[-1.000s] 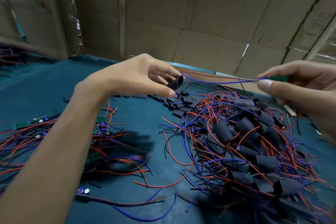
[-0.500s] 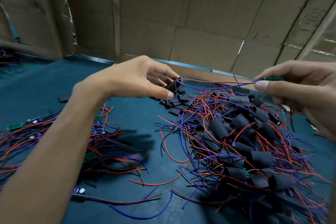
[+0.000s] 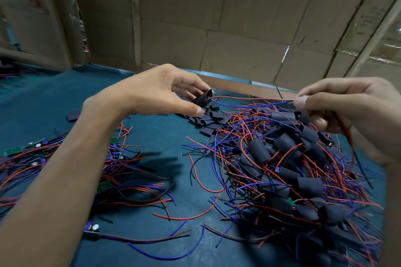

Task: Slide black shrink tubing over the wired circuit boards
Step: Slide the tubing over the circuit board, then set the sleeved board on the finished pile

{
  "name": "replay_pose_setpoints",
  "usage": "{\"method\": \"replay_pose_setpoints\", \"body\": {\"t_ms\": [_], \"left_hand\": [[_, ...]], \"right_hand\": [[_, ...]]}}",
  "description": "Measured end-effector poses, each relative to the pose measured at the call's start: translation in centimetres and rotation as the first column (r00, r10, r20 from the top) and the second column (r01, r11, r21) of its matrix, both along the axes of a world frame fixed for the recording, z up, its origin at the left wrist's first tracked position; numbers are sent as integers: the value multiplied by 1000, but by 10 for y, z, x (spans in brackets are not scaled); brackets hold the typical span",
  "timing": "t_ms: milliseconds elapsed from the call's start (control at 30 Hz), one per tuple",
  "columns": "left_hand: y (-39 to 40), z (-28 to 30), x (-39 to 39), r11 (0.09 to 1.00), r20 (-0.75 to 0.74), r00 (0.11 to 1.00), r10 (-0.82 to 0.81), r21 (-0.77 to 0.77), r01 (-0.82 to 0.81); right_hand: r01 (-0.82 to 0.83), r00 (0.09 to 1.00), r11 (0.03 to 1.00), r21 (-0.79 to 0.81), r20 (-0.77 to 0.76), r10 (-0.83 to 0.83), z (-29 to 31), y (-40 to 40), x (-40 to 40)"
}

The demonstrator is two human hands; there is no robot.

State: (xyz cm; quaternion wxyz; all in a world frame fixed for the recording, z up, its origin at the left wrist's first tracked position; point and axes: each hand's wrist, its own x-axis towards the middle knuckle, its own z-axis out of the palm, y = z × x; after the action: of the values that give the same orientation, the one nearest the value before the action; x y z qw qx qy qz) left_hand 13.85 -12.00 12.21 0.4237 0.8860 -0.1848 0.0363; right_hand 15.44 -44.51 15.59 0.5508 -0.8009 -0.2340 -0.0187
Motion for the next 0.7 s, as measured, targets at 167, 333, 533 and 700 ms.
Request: {"method": "replay_pose_setpoints", "body": {"t_ms": [167,333,533,700], "left_hand": [[1,0,0,1000,-1,1000,4,4,-4],[-1,0,0,1000,12,1000,-7,8,6],[-8,1,0,971,191,980,51,219,-93],[-29,0,-1,938,379,925,-38,331,-98]], "right_hand": [[30,999,998,54,-46,-27,0,2,-1],[24,999,999,48,-50,-21,-1,2,0],[10,996,999,32,-86,-7,-3,10,-4],[-2,997,998,-59,-83,-3,-15,39,-8]]}}
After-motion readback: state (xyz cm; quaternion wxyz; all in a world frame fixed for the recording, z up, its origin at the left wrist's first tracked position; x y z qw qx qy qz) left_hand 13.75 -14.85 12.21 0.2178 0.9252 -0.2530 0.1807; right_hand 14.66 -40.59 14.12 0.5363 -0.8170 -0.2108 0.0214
